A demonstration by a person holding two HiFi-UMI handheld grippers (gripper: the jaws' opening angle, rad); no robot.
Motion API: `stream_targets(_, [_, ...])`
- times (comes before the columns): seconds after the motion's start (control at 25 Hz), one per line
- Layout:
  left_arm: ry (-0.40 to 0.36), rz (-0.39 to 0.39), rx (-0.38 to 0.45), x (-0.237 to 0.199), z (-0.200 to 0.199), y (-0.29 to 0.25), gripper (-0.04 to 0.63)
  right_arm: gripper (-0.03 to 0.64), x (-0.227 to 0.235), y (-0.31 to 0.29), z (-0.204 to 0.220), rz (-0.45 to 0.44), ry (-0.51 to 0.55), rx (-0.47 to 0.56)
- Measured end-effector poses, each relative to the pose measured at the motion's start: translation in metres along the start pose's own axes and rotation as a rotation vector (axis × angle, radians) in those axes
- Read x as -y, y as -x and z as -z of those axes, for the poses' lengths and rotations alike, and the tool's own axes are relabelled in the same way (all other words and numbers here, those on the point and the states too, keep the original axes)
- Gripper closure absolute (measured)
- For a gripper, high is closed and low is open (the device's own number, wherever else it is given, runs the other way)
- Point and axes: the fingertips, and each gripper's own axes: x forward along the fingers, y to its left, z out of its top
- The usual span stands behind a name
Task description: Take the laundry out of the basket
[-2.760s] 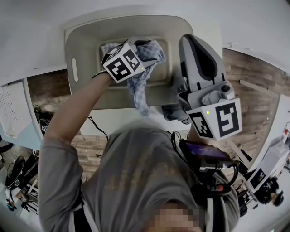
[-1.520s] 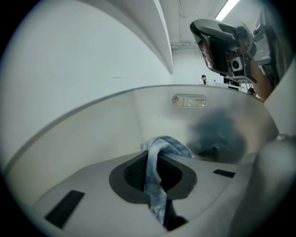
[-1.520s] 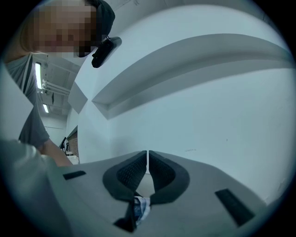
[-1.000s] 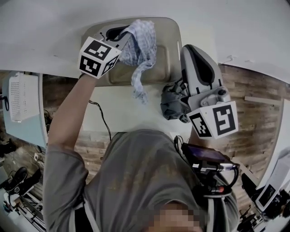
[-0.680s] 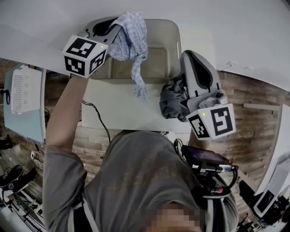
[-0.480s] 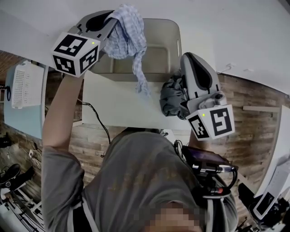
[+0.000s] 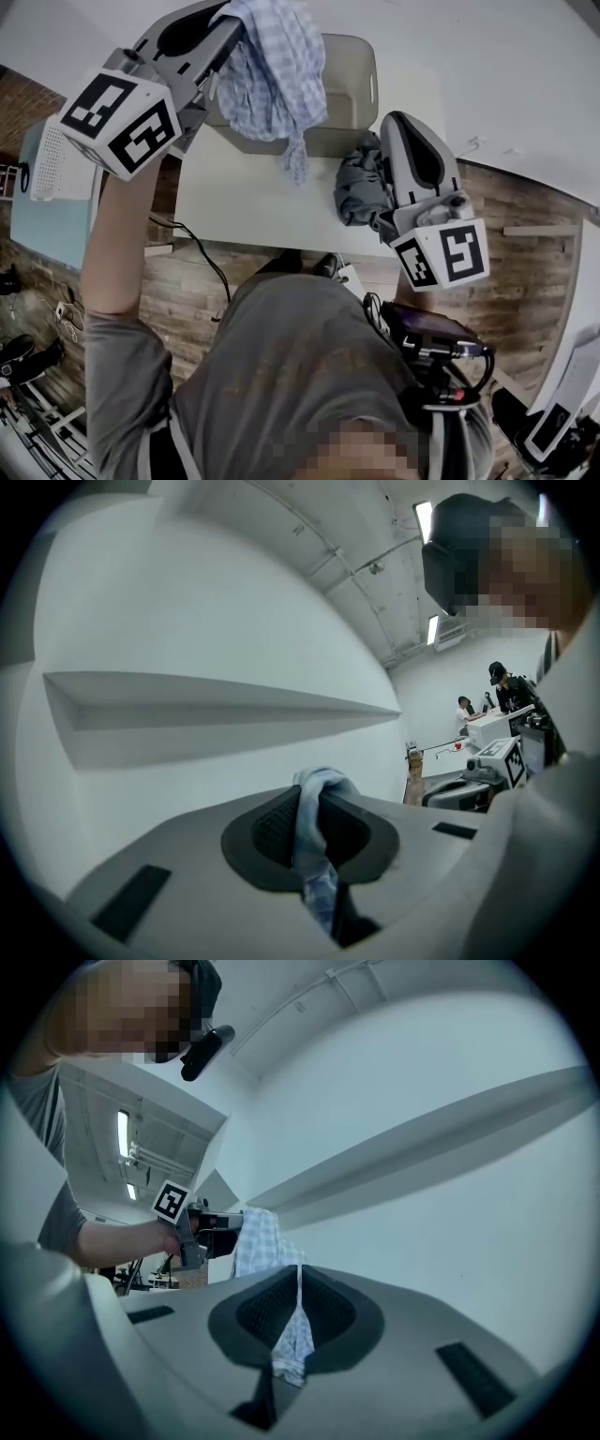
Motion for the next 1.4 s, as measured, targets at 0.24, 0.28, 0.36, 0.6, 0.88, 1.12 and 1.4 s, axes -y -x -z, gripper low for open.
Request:
stream_targets(0.24, [-0.001, 0.021, 0.056, 0.025, -0.022, 0.023, 0.566, 0.598, 0.001, 0.011, -0.004, 0.010, 0.019, 0.014])
stream_targets(0.28, [-0.005, 0.022, 0.065, 0.030, -0.024, 0.027, 0.566, 0.598, 0.001, 0.014, -0.004, 0.011, 0.021, 0.015])
stream_targets(0.36, [-0.010, 0.025, 0.077, 0.040, -0.024, 0.032, 0.566, 0.598, 0.003, 0.018, 0.000, 0.012, 0.023, 0.012])
stream_targets(0.6, [0.003, 0.039, 0.084, 0.067, -0.015, 0.046, 0.566, 0.598, 0.001, 0.024, -0.004, 0.014, 0.033, 0.009])
stream_targets(0.88, [0.030, 0.037, 0.069, 0.101, 0.004, 0.070, 0.566, 0.598, -0.018, 0.041, -0.028, 0.018, 0.060, 0.015])
stream_targets(1.12, [0.065, 0.079, 0.002, 0.127, 0.061, 0.050, 0.565, 0.598, -0.007, 0.034, -0.020, 0.021, 0.063, -0.004])
stream_targets(1.4, [0.137, 0.110, -0.070, 0.151, 0.129, 0.036, 0.565, 0.598, -0.003, 0.034, -0.013, 0.031, 0.061, -0.030])
